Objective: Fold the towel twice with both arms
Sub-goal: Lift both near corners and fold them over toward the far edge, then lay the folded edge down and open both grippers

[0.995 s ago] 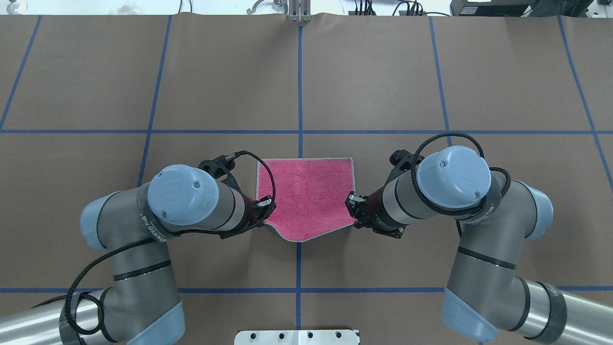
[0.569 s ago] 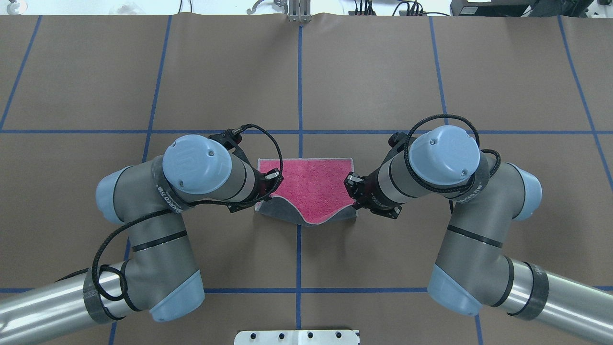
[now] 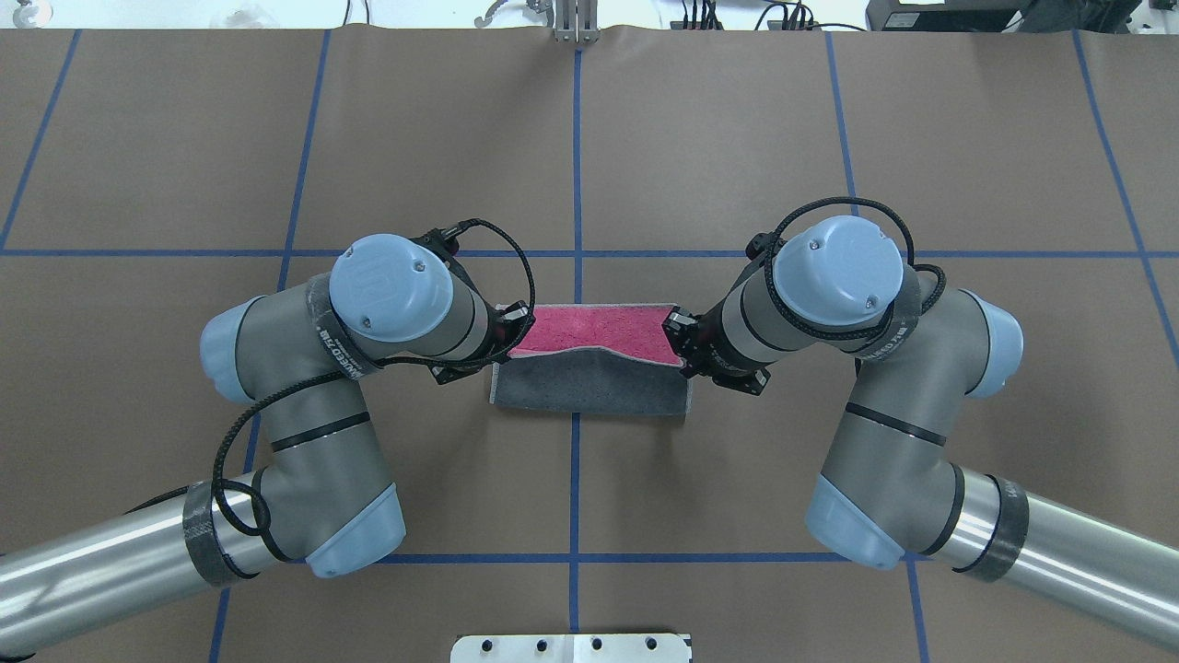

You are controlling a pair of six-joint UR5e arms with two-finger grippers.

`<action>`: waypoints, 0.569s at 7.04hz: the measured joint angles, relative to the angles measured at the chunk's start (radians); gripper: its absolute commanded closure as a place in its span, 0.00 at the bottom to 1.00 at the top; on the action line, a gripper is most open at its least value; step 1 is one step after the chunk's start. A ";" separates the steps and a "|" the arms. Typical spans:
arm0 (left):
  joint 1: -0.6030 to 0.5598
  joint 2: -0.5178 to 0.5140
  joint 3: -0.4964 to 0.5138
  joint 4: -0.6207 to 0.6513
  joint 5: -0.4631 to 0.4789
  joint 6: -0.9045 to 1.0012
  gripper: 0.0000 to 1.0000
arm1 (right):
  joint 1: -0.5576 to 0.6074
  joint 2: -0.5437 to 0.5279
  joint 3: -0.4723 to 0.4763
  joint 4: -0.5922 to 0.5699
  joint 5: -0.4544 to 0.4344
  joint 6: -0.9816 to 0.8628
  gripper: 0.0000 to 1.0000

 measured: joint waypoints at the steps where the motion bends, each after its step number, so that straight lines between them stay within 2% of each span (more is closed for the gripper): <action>1: -0.007 -0.002 0.013 -0.012 0.000 0.000 1.00 | 0.007 0.012 -0.017 0.000 0.000 -0.002 1.00; 4: -0.032 -0.015 0.061 -0.056 0.000 0.002 1.00 | 0.025 0.041 -0.051 -0.001 0.001 -0.004 1.00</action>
